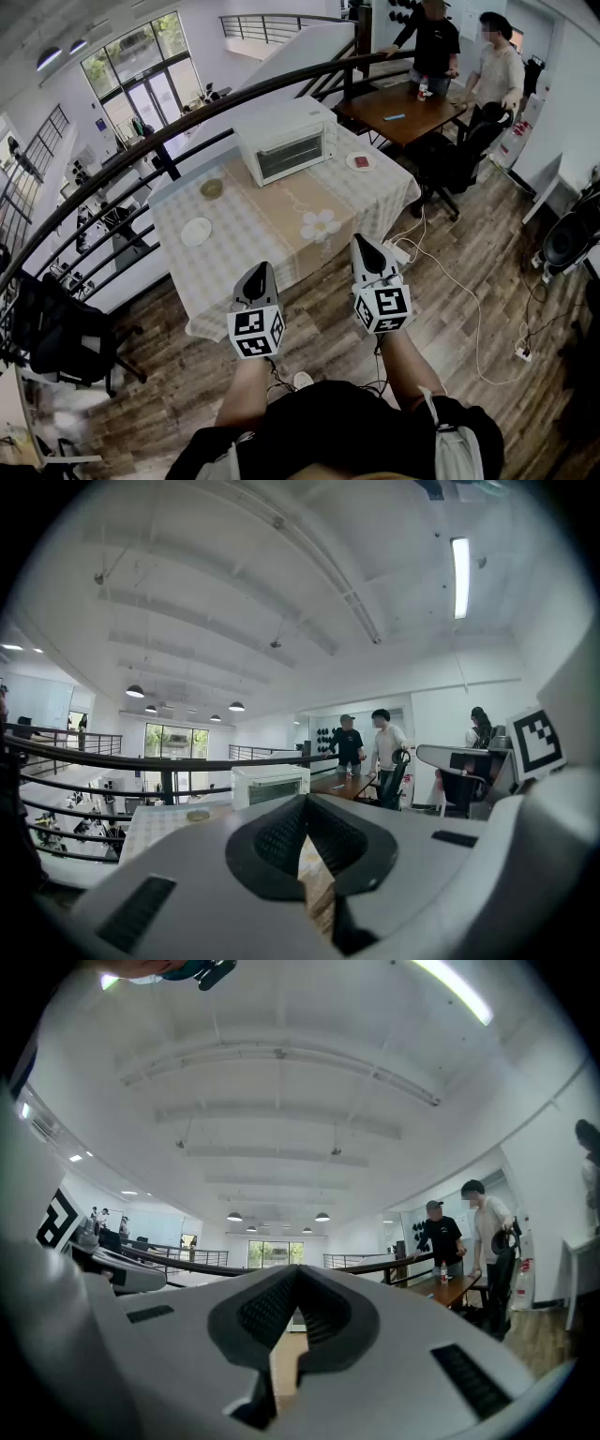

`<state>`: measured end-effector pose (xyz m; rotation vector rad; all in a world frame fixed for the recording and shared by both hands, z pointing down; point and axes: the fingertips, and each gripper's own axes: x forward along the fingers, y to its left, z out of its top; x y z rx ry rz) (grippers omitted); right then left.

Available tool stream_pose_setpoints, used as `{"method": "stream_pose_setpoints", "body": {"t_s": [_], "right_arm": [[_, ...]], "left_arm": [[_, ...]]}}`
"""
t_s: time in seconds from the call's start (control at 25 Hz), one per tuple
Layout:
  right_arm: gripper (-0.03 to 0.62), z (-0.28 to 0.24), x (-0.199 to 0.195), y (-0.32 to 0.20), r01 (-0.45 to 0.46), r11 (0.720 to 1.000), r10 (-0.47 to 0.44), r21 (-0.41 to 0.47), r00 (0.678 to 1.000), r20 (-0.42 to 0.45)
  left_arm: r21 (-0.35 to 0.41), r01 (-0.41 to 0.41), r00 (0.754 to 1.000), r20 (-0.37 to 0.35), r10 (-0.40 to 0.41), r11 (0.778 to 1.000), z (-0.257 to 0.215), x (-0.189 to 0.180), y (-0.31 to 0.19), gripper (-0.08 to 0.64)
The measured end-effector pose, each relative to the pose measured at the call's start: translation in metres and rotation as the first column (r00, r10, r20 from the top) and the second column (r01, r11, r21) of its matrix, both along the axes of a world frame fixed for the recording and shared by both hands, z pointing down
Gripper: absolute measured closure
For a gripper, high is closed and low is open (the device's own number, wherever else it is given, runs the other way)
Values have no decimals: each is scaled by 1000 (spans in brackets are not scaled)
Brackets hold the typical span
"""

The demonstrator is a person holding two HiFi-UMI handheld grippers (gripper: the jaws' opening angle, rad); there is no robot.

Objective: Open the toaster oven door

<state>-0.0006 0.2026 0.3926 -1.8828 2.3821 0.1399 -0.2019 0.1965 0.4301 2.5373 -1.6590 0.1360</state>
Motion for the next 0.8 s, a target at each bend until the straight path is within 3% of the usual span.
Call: {"method": "stream_pose_setpoints", "body": {"t_s": [0.32,0.8], "right_arm": [[589,-5,-2,-6,-12,1000,12,5,999,42],[589,-1,-31,-29,-29,1000,29,11,999,13]], "left_arm": [[6,-9,1000,0,9,1000,-3,-6,-8,549],[6,-49,999,-19,49,999,6,-27,-41,549]]}}
